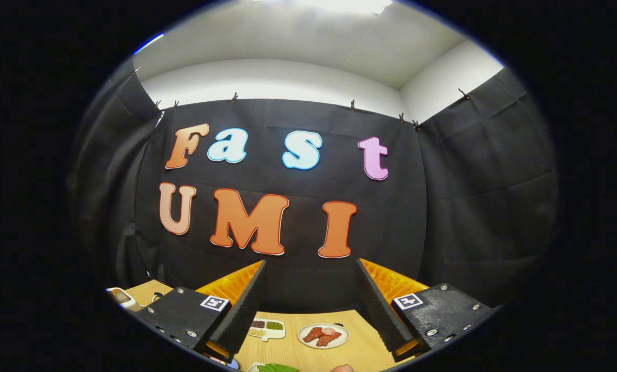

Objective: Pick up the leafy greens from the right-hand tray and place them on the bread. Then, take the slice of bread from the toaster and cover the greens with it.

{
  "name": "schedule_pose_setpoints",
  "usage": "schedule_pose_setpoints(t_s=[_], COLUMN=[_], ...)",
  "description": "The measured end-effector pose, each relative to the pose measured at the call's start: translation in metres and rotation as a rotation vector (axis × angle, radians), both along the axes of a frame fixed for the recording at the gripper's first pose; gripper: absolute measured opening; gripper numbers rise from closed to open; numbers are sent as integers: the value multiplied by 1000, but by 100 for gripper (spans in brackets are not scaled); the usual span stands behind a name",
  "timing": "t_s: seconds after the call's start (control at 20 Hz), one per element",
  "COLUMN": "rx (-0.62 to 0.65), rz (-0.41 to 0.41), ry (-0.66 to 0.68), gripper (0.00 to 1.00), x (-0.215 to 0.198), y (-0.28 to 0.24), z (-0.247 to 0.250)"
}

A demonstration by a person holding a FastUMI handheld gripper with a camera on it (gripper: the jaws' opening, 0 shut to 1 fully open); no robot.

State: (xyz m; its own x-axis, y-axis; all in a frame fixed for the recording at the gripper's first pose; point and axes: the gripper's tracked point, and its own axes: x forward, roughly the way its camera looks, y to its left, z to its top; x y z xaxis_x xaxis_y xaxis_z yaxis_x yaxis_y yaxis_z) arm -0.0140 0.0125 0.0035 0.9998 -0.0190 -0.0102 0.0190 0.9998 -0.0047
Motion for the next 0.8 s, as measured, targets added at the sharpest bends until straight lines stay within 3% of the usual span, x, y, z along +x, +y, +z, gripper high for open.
schedule_pose_setpoints(t_s=[0.8], rx=[-16], rz=[38], ry=[15], gripper=[100], x=[-7], y=[17], z=[-7])
